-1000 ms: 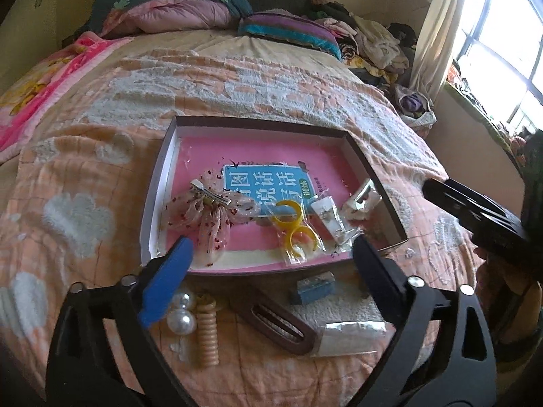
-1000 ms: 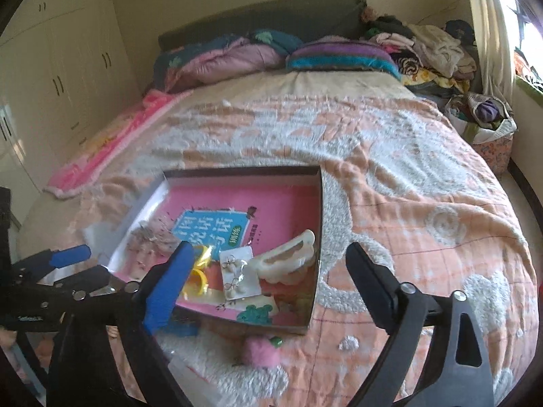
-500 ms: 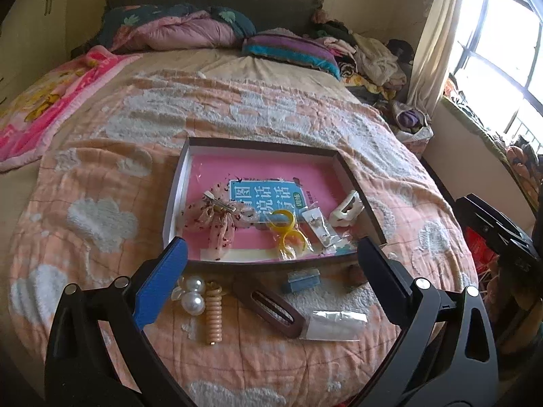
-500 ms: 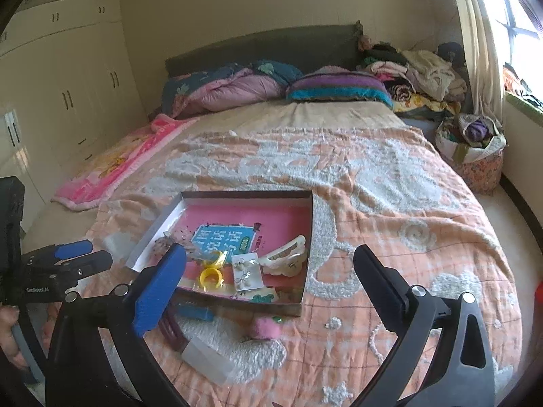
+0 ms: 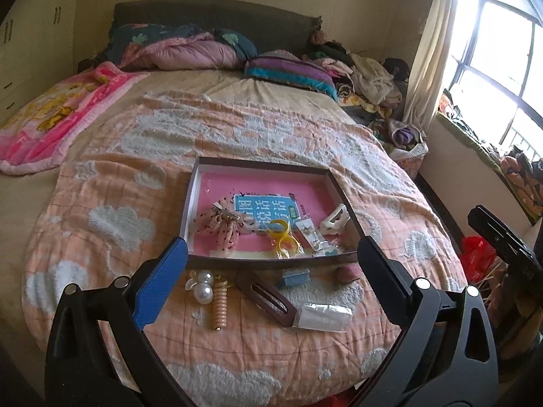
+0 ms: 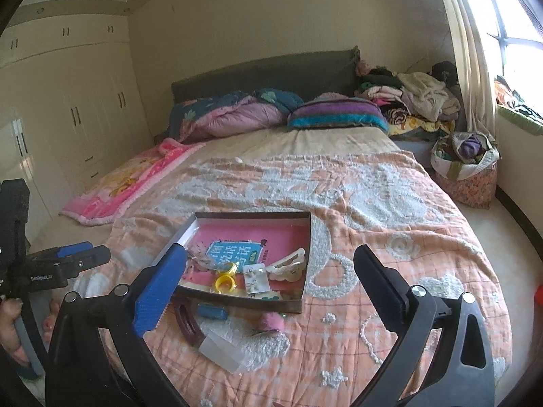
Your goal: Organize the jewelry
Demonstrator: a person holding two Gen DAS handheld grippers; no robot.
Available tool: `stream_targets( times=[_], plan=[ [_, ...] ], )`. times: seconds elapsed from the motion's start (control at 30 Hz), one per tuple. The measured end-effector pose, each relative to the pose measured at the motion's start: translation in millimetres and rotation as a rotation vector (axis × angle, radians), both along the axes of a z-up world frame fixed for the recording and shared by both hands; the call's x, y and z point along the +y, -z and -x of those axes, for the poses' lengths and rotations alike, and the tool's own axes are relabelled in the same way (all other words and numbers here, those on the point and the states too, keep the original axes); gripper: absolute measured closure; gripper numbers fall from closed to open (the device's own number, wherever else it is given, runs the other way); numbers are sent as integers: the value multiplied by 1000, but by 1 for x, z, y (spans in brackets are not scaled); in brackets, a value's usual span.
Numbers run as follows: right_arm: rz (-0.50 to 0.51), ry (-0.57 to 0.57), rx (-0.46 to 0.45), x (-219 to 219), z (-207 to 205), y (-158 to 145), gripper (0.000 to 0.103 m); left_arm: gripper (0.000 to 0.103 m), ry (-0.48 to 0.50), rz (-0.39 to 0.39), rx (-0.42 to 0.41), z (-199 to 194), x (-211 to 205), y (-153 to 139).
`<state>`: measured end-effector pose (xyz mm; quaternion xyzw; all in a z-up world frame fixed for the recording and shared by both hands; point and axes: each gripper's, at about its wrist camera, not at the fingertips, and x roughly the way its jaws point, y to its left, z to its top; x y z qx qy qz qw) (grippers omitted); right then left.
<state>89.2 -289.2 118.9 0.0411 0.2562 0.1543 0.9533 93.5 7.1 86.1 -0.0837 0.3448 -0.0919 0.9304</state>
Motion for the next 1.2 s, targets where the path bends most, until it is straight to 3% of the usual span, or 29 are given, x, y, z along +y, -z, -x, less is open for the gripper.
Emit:
stream_targets(
  times=[0.5, 0.63, 1.2],
  plan=[
    [16, -44, -23, 7, 41, -4, 4, 10, -32, -20, -24, 37, 13, -6],
    [21, -63, -8, 13, 47, 4, 4, 10, -52, -8, -16, 48, 21, 3],
    [106, -185, 25, 51, 65, 37, 4, 10, -70, -83, 90, 71, 30, 52]
  ],
)
